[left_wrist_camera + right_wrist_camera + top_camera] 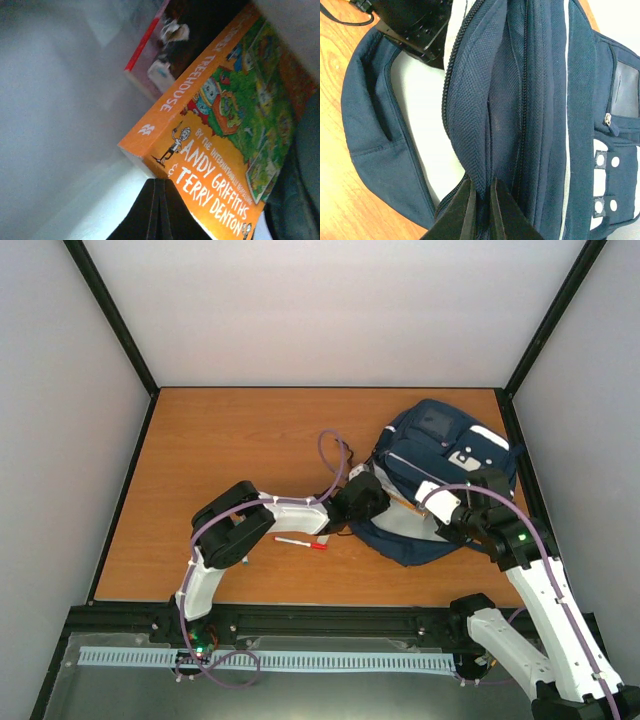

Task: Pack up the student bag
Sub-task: Place the book in the student bag, then adjust the student bag at the center of the board.

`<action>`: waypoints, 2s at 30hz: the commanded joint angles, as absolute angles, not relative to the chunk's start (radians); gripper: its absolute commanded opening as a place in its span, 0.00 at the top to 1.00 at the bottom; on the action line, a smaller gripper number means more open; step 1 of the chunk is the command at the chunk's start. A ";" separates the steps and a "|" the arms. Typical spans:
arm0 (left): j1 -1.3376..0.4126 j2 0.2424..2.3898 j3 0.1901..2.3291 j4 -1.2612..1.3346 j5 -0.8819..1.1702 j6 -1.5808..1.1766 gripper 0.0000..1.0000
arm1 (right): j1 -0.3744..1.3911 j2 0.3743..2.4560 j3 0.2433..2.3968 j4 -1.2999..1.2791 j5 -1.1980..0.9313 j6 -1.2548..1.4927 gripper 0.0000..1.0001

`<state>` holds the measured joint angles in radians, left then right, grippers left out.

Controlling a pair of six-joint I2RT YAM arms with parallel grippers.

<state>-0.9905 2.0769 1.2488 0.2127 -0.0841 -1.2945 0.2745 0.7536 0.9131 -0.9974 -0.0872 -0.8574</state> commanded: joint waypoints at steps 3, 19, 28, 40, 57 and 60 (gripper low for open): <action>-0.996 2.091 1.256 0.392 -0.144 -1.356 0.99 | 0.278 0.698 0.873 -1.012 -0.107 -0.922 0.97; -0.996 1.870 1.107 0.237 -0.060 -1.251 0.97 | 0.278 0.622 0.745 -1.027 -0.083 -0.924 0.93; -0.991 1.610 1.033 -0.144 -0.174 -0.983 0.37 | 0.279 0.621 0.694 -1.035 -0.080 -0.930 0.81; -0.838 1.648 1.062 -0.206 0.019 -0.862 0.12 | 0.277 0.666 0.793 -1.080 -0.091 -0.808 0.34; -0.774 1.993 1.415 -0.345 0.206 -0.752 0.38 | 0.076 0.998 0.835 -0.843 0.043 -0.623 0.27; -0.774 2.027 1.432 -0.344 0.214 -0.761 0.43 | 0.007 1.078 0.850 -0.817 0.052 -0.611 0.27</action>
